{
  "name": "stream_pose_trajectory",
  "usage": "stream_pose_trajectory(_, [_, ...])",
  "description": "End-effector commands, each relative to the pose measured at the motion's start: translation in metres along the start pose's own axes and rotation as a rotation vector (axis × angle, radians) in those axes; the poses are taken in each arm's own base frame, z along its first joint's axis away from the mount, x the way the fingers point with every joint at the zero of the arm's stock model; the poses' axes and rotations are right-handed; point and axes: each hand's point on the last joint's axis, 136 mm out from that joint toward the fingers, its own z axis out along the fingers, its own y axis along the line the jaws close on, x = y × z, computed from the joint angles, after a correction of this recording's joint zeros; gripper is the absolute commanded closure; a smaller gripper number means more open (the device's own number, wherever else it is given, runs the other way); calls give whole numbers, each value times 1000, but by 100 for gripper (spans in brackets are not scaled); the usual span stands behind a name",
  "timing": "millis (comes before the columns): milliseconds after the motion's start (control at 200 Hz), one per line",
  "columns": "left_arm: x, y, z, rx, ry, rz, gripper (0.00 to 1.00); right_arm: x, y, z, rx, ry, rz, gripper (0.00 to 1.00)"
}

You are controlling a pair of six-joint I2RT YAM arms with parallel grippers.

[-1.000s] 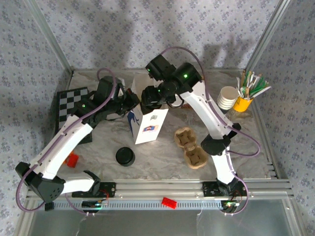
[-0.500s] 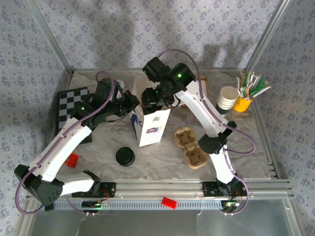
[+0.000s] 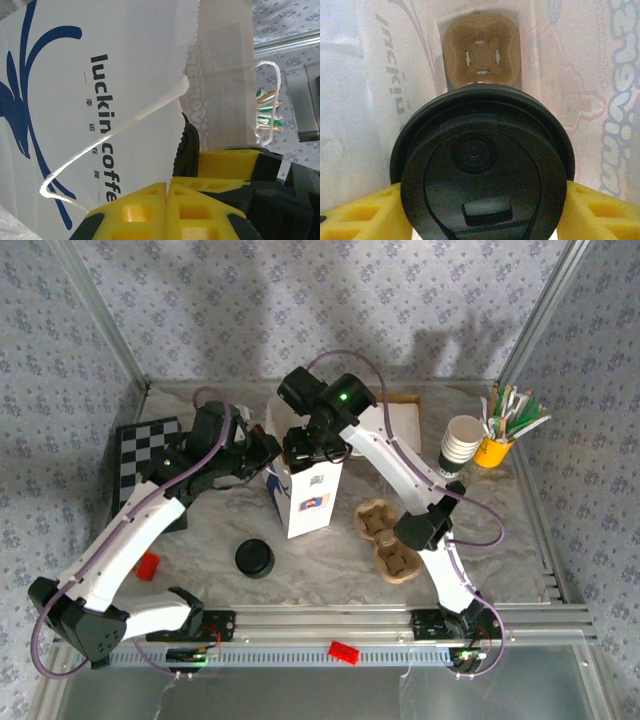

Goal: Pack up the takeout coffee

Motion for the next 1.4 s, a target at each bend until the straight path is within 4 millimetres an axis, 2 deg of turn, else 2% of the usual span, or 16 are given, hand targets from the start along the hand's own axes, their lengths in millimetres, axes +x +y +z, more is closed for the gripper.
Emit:
stream_pose_trajectory(0, [-4, -5, -9, 20, -26, 31, 100, 29, -15, 10, 96, 128, -7, 35])
stream_pose_trajectory(145, [-5, 2, -8, -7, -30, 34, 100, 33, -21, 12, 125, 150, -6, 35])
stream_pose_trajectory(255, [-6, 4, -10, -18, -36, 41, 91, 35, -24, 13, 137, 158, -6, 35])
stream_pose_trajectory(370, [-8, 3, -14, -11, -42, 53, 87, 36, -26, 14, 151, 166, -7, 35])
stream_pose_trajectory(580, [-20, 6, -21, -38, -62, 74, 85, 43, -26, 22, 171, 206, -30, 35])
stream_pose_trajectory(670, [-25, 11, -20, -60, -66, 71, 85, 45, -26, 22, 176, 213, -41, 35])
stream_pose_trajectory(775, [-26, 6, -18, -33, -64, 81, 85, 48, -26, 25, 181, 226, -55, 35])
stream_pose_trajectory(1069, [-9, -9, -8, 16, 17, 132, 90, 47, -23, 42, 172, 260, -49, 35])
stream_pose_trajectory(1219, [-4, -10, -4, 5, 44, 142, 93, 41, -19, 38, 138, 239, -35, 35])
stream_pose_trajectory(1394, [2, -17, -3, 48, 50, 116, 94, 46, -35, 43, 206, 268, -33, 35])
